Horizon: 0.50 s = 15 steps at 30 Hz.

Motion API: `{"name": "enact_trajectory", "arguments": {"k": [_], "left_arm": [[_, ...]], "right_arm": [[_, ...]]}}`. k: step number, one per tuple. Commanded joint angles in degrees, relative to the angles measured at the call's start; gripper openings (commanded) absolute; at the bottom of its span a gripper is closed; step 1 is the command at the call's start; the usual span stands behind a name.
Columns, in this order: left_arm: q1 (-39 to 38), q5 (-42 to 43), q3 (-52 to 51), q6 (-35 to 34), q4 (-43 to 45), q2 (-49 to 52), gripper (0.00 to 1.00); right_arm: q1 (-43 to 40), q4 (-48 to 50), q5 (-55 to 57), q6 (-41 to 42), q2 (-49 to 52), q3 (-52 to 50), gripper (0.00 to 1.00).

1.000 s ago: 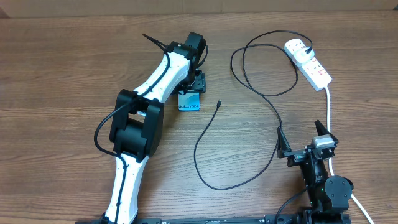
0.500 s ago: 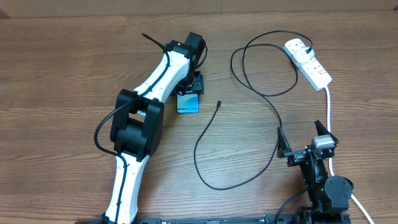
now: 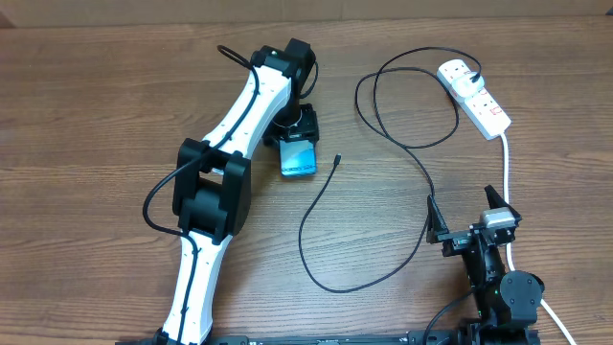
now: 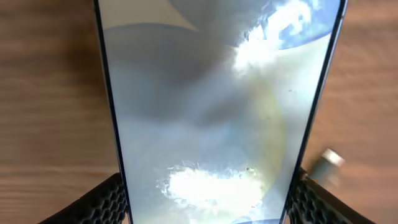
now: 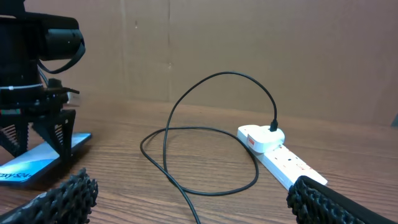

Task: Plug charger to phone and switch on socket
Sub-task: 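Lift the phone with the left gripper and raise it upright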

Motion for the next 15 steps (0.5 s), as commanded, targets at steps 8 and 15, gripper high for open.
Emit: {"name": "enact_trajectory", "arguments": {"k": [8, 15], "left_arm": [[5.0, 49.3, 2.1, -1.0, -0.7, -0.1, 0.65], [9.0, 66.9, 2.1, -5.4, 3.2, -0.1, 0.64]], "right_arm": [[-0.3, 0.2, -0.1, 0.0, -0.7, -0.6, 1.0], [-0.3, 0.2, -0.1, 0.0, -0.7, -0.6, 1.0]]}}
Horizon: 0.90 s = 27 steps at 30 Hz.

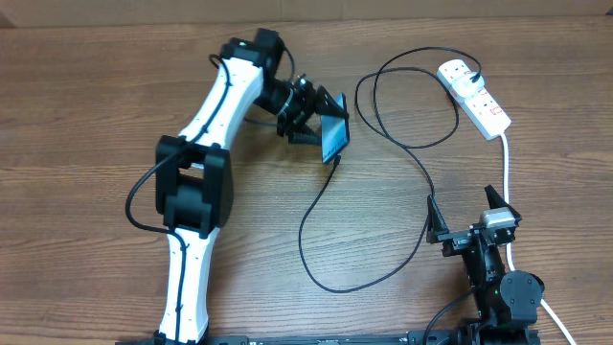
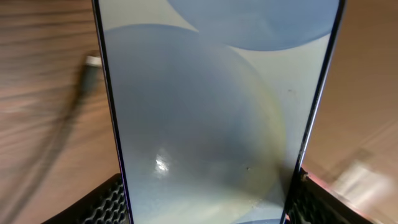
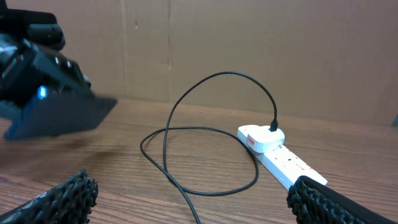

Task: Plug charger to phone and switch on socket
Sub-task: 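Lift the phone with the left gripper and raise it upright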

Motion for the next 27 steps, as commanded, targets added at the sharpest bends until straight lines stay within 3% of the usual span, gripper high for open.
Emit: {"name": "enact_trajectory", "arguments": {"k": [1, 13, 27], "left_arm": [[2.6, 17.7, 1.7, -5.1, 1.9, -0.1, 0.64], [7.6, 29.2, 1.7, -21.8, 9.9, -0.1, 0.65], [10.8, 31.6, 1.7, -23.7, 10.3, -0.1, 0.65]], "right_arm": [[-0.3, 0.3, -0.1, -0.1, -0.7, -0.6, 1.0], [-0.3, 0.3, -0.1, -0.1, -0.7, -0.6, 1.0], [-0.3, 1.1, 0.1, -0.4, -0.7, -0.6, 1.0]]}}
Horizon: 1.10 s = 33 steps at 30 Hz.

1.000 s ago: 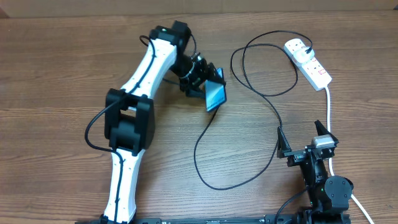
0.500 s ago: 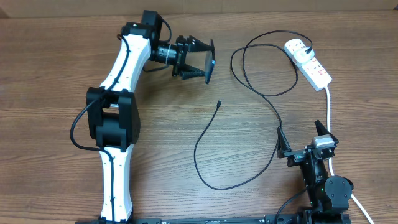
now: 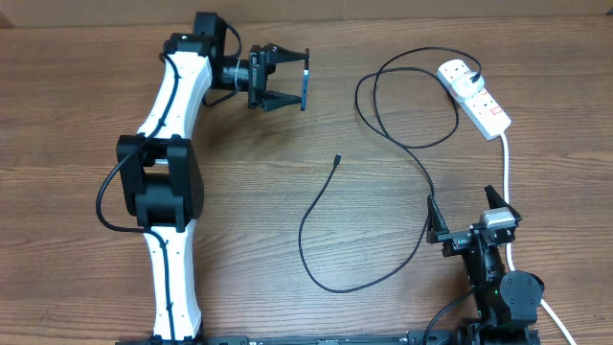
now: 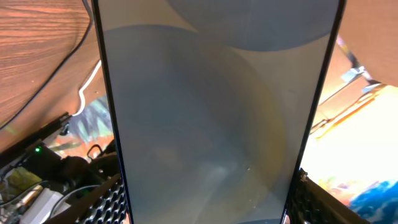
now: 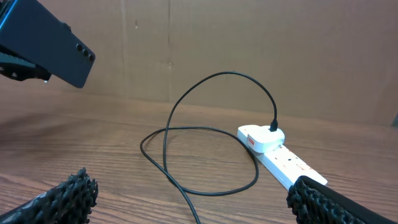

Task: Plug charger to phone and switch on socket
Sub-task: 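Lift the phone with the left gripper and raise it upright, then move the right gripper to the phone held by the left gripper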

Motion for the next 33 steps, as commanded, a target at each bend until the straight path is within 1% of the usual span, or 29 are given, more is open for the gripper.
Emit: {"name": "enact_trajectory", "arguments": {"k": [1, 2, 3, 4, 5, 6, 7, 8, 10, 11, 12, 13, 14, 16, 18, 19, 22, 23, 25, 27, 28, 30, 31, 32, 33], "left_arm": [[0.3, 4.2, 1.7, -1.2, 0.0, -0.1, 0.65], [0.3, 4.2, 1.7, -1.2, 0.0, -0.1, 0.65], [0.3, 4.2, 1.7, -1.2, 0.0, -0.1, 0.66], [0.3, 4.2, 1.7, -1.2, 0.0, -0.1, 0.65], [0.3, 4.2, 1.7, -1.2, 0.0, -0.1, 0.66], [0.3, 4.2, 1.7, -1.2, 0.0, -0.1, 0.65], [0.3, 4.2, 1.7, -1.2, 0.0, -0.1, 0.66], [0.3, 4.2, 1.7, -1.2, 0.0, -0.1, 0.66], [0.3, 4.2, 1.7, -1.2, 0.0, -0.1, 0.66], [0.3, 4.2, 1.7, -1.2, 0.0, -0.1, 0.66], [0.3, 4.2, 1.7, -1.2, 0.0, -0.1, 0.66], [0.3, 4.2, 1.7, -1.2, 0.0, -0.1, 0.66], [0.3, 4.2, 1.7, -1.2, 0.0, -0.1, 0.65], [0.3, 4.2, 1.7, -1.2, 0.0, -0.1, 0.66], [0.3, 4.2, 1.7, -1.2, 0.0, -0.1, 0.65], [0.3, 4.2, 1.7, -1.2, 0.0, -0.1, 0.65], [0.3, 4.2, 1.7, -1.2, 0.0, -0.1, 0.65], [0.3, 4.2, 1.7, -1.2, 0.0, -0.1, 0.65], [0.3, 4.0, 1.7, -1.5, 0.0, -0.1, 0.66], [0.3, 3.5, 1.7, -2.0, 0.0, -0.1, 0.66], [0.3, 3.3, 1.7, -2.1, 0.0, -0.1, 0.66], [0.3, 3.1, 1.7, -2.1, 0.0, -0.1, 0.66], [0.2, 3.1, 1.7, -2.1, 0.0, -0.1, 0.66], [0.2, 3.1, 1.7, -2.1, 0.0, -0.1, 0.66], [0.0, 3.1, 1.7, -2.1, 0.0, -0.1, 0.66]], "right_arm": [[-0.3, 3.2, 0.0, -0.2, -0.7, -0.6, 1.0], [-0.2, 5.6, -1.5, 0.0, -0.7, -0.6, 1.0], [0.0, 9.8, -8.8, 3.4, -0.7, -0.6, 1.0], [0.0, 10.9, -12.4, 5.4, -0.7, -0.6, 1.0], [0.0, 12.7, -21.6, 11.6, -0.7, -0.6, 1.0], [0.0, 14.4, -27.6, 16.6, -0.7, -0.6, 1.0], [0.0, 17.4, -30.3, 20.9, -0.7, -0.6, 1.0], [0.1, 22.1, -31.4, 26.5, -0.7, -0.6, 1.0], [0.1, 31.8, -30.2, 33.7, -0.7, -0.5, 1.0], [0.1, 36.7, -28.8, 35.9, -0.7, -0.2, 1.0], [0.1, 39.0, -27.6, 37.2, -0.7, 0.7, 1.0], [0.1, 38.9, -25.4, 37.9, -0.5, 3.5, 1.0], [0.1, 36.9, -24.6, 37.7, -0.2, 5.8, 1.0], [0.0, 27.1, -23.9, 33.8, 2.2, 13.5, 1.0], [0.0, 13.6, -23.8, 27.7, 6.8, 22.9, 1.0], [0.0, 4.4, -23.4, 24.1, 10.7, 29.4, 1.0], [0.1, -16.1, -21.7, 18.2, 22.3, 44.9, 1.0], [0.1, -21.4, -22.7, 16.7, 26.4, 49.6, 1.0], [0.1, -28.3, -27.5, 16.5, 33.3, 56.7, 1.0], [0.2, -33.9, -36.3, 17.1, 39.4, 61.6, 1.0], [0.3, -33.9, -39.6, 17.8, 41.6, 62.6, 1.0], [0.4, -30.1, -44.6, 23.6, 46.2, 63.6, 1.0], [0.7, -29.1, -45.2, 26.1, 48.3, 64.3, 1.0], [1.5, -29.2, -43.6, 26.2, 50.2, 65.1, 1.0], [3.2, -30.8, -37.2, 26.3, 52.0, 66.4, 1.0]]}}
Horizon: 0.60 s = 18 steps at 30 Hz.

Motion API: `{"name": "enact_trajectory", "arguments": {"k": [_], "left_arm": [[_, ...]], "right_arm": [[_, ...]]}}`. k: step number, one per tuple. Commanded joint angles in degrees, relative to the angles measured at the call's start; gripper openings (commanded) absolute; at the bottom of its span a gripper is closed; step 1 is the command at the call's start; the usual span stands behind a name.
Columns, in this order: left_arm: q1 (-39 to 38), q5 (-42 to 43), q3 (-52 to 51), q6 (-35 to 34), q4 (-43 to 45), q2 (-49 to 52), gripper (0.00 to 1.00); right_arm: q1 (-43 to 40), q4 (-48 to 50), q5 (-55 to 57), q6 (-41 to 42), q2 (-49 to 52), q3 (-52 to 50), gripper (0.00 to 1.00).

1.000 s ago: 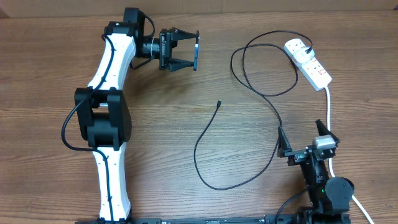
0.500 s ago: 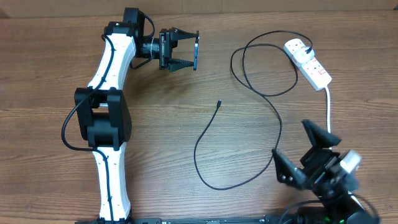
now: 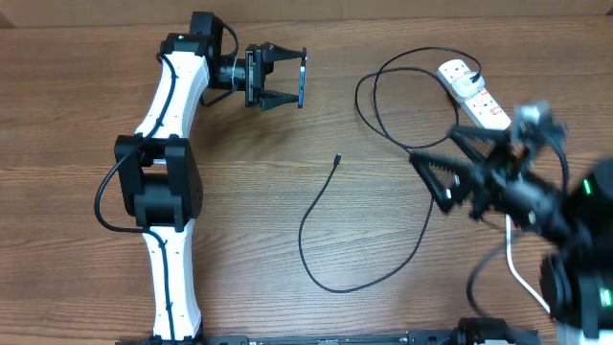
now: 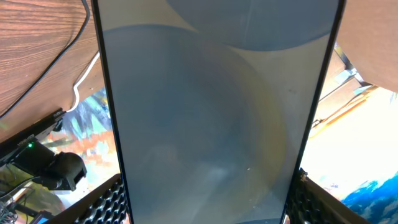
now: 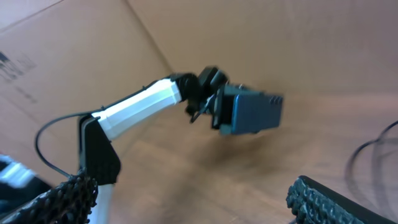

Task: Plug charger to phone and switch on socket
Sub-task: 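Move the right gripper to the phone held by the left gripper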

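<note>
My left gripper (image 3: 287, 80) is shut on the phone (image 3: 304, 79) and holds it on edge in the air over the back of the table. In the left wrist view the phone's screen (image 4: 211, 112) fills the frame between the fingers (image 4: 109, 199). The black charger cable (image 3: 316, 216) loops across the table, its free plug tip (image 3: 337, 159) lying below the phone. The white socket strip (image 3: 476, 96) lies at the back right. My right gripper (image 3: 442, 172) is open and blurred over the cable at mid-right. Its camera shows the phone's back (image 5: 252, 112).
A white lead (image 3: 512, 268) runs from the socket strip down the right side toward the front edge. The left arm (image 3: 168, 144) stretches along the left half of the wooden table (image 3: 77, 192). Cardboard walls stand behind the table.
My right arm has left its low spot at the front right and now hangs open over the cable at mid-right, facing the phone. The left gripper and phone have barely shifted.
First my left gripper was shut on the phone lying flat mid-table beside the cable tip. Then the phone was tilted up by the tip. Later it was held on edge over the back of the table, where it stays; the right arm has moved only now.
</note>
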Motion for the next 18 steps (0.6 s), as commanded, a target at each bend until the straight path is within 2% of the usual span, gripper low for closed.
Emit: {"name": "enact_trajectory", "arguments": {"k": [1, 4, 8, 12, 14, 18], "left_arm": [[-0.3, 2.4, 1.7, -0.8, 0.0, -0.1, 0.66], [-0.3, 2.3, 1.7, -0.8, 0.0, -0.1, 0.65], [-0.4, -0.9, 1.7, -1.0, 0.0, -0.1, 0.66], [-1.1, -5.2, 1.7, -1.9, 0.0, -0.1, 0.66], [-1.6, -5.8, 1.7, -2.4, 0.0, -0.1, 0.66], [-3.1, -5.6, 1.7, -3.4, 0.0, -0.1, 0.66]], "right_arm": [[4.2, -3.4, 8.6, 4.1, 5.0, 4.0, 0.99], [11.7, -11.6, 29.4, 7.3, 10.1, 9.8, 0.99], [21.7, -21.8, 39.9, 7.3, 20.1, 20.9, 1.0], [32.3, -32.6, 66.0, 12.7, 33.1, 34.0, 1.0], [35.3, -32.9, 70.2, 14.6, 37.5, 36.7, 0.99], [38.9, -28.1, 70.3, 18.8, 45.4, 37.7, 1.0]]}}
